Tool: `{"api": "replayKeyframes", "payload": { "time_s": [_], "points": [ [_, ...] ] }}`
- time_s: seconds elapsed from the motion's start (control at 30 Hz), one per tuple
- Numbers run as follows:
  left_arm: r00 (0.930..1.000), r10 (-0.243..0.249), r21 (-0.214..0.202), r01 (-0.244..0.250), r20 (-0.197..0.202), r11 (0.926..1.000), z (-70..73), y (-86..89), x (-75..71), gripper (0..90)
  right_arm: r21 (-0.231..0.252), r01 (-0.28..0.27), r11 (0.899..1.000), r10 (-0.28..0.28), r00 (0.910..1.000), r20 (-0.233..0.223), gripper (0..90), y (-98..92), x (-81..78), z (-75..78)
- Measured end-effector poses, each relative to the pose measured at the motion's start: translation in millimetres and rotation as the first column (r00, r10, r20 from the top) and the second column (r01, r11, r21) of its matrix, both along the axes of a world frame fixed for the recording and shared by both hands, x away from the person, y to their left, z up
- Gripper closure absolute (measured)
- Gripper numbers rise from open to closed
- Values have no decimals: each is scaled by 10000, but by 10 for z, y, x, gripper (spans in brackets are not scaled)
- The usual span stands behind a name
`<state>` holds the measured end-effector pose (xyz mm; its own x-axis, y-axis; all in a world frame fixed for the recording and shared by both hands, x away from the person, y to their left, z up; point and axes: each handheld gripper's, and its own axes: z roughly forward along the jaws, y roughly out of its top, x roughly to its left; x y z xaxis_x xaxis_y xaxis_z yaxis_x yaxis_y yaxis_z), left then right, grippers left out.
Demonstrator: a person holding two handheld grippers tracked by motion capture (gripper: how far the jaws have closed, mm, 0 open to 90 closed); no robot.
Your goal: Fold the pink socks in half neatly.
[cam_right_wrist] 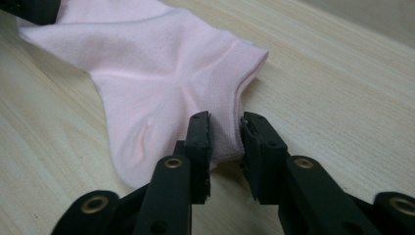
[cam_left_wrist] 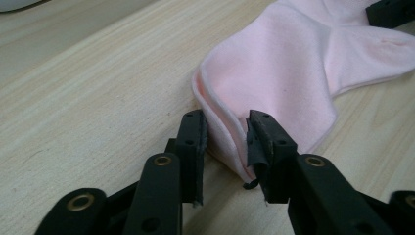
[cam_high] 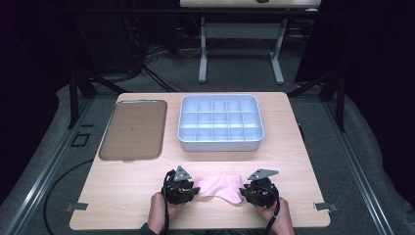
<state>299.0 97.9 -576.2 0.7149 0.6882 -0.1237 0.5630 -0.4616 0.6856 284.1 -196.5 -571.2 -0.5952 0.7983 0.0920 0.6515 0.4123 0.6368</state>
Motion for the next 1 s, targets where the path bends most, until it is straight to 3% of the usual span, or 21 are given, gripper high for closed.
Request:
{"api": "replayKeyframes", "payload": {
  "time_s": [0.13, 0.33, 0.57, 0.7, 0.87, 1.0],
  "points": [
    [9999, -121, -190, 121, 26, 9997, -16, 30, 4, 748, 231, 13, 9997, -11, 10000, -87, 791, -32, 0, -11],
    [10000, -72, -636, 75, 41, 9979, -29, 71, 27, 844, 956, 378, 9947, -357, 9991, -234, 813, -104, -4, -41],
    [9991, -79, -972, 120, 425, 9952, -33, 22, 52, 848, 799, 767, 9939, -766, 9971, -41, 814, -156, -16, 19],
    [9992, -48, -1154, 93, 389, 9933, -50, -19, 73, 846, 467, 944, 9944, -958, 9950, 292, 813, -181, -44, 84],
    [9989, -27, -1350, 91, 473, 9908, -79, -68, 85, 845, 87, 1069, 9942, -1072, 9926, 577, 813, -184, -68, 173],
    [9977, 4, -1489, 96, 672, 9888, -106, -72, 80, 841, 68, 985, 9951, -988, 9928, 671, 812, -201, -76, 233]
  ]
}}
